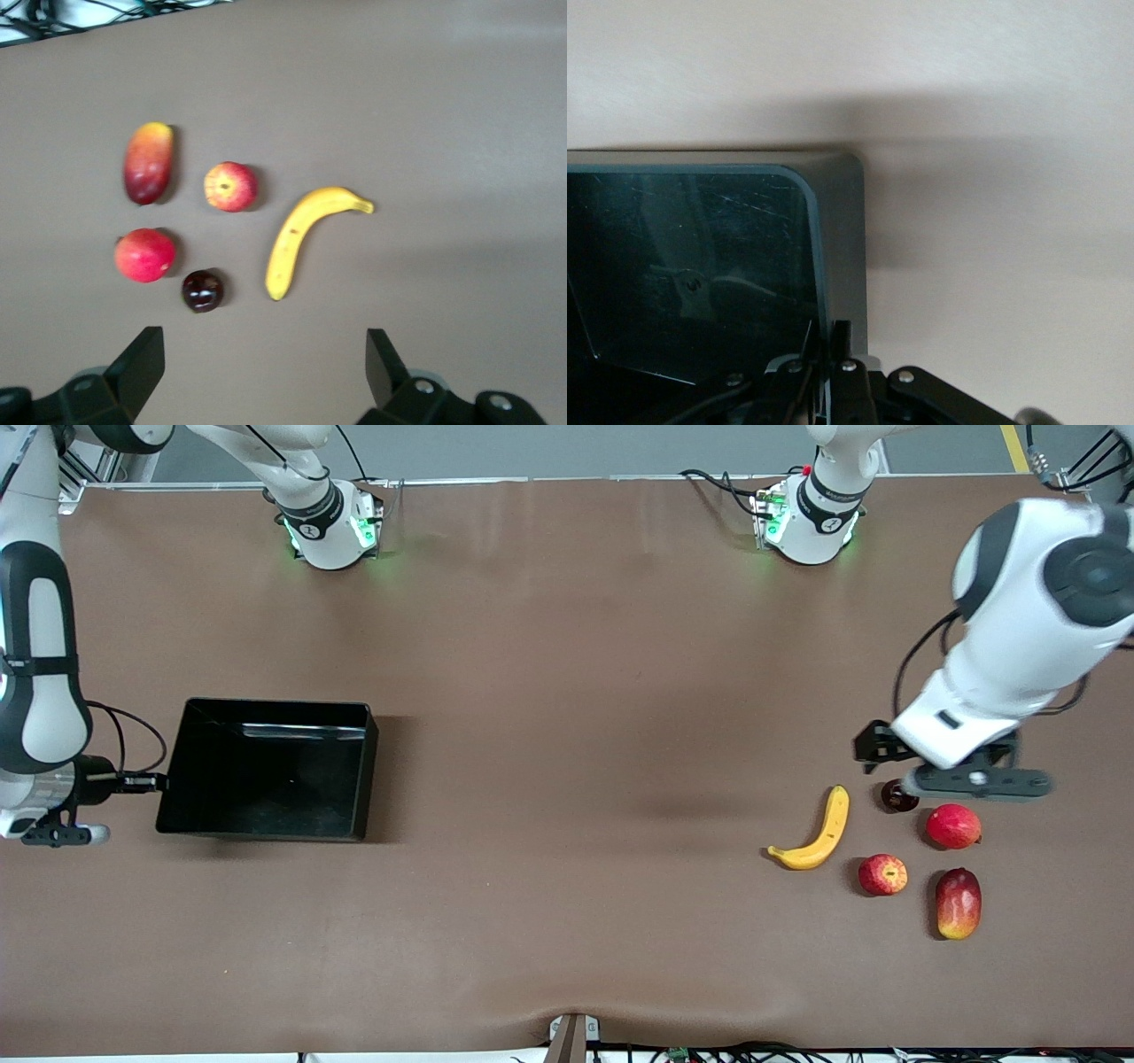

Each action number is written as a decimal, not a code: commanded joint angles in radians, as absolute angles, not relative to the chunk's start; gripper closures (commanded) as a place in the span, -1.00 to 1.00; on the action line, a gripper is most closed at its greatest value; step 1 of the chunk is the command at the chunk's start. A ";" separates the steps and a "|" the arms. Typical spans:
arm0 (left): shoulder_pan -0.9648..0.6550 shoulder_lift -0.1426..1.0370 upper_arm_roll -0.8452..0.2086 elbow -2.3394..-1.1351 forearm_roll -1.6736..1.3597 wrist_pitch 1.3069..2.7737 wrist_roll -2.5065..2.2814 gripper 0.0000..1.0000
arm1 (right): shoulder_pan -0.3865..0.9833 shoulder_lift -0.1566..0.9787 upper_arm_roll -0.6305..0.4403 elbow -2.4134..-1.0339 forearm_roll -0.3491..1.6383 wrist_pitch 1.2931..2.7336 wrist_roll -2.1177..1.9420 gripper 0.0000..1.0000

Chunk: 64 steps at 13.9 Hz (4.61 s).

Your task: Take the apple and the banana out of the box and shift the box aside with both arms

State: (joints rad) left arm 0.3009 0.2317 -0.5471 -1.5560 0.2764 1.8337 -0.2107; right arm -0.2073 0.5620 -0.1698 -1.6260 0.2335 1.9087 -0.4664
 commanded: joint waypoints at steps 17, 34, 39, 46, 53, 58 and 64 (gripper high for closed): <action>0.022 0.037 -0.177 -1.505 0.101 1.634 -0.199 -1.00 | -0.190 0.551 -0.136 -1.264 0.227 1.774 -0.710 -1.00; -0.023 -0.044 -0.140 -1.592 0.037 1.589 -0.167 -1.00 | 0.074 0.072 -0.210 -1.426 0.114 1.393 -0.318 -1.00; -0.020 -0.048 -0.135 -1.592 0.011 1.585 -0.163 -1.00 | 0.043 -0.034 -0.111 -1.564 0.007 1.434 -0.206 -1.00; -0.021 -0.048 -0.137 -1.601 0.021 1.586 -0.114 -1.00 | -0.038 -0.074 -0.075 -1.606 -0.002 1.497 -0.213 -1.00; -0.021 -0.038 -0.129 -1.579 0.031 1.582 -0.112 -1.00 | -0.032 -0.072 -0.074 -1.568 0.002 1.493 -0.213 -1.00; -0.005 -0.029 -0.123 -1.540 0.031 1.582 -0.112 -1.00 | -0.025 -0.072 -0.075 -1.568 0.002 1.494 -0.212 -1.00; -0.006 -0.021 -0.124 -1.542 0.031 1.582 -0.112 -1.00 | -0.026 -0.072 -0.077 -1.568 0.002 1.493 -0.212 -1.00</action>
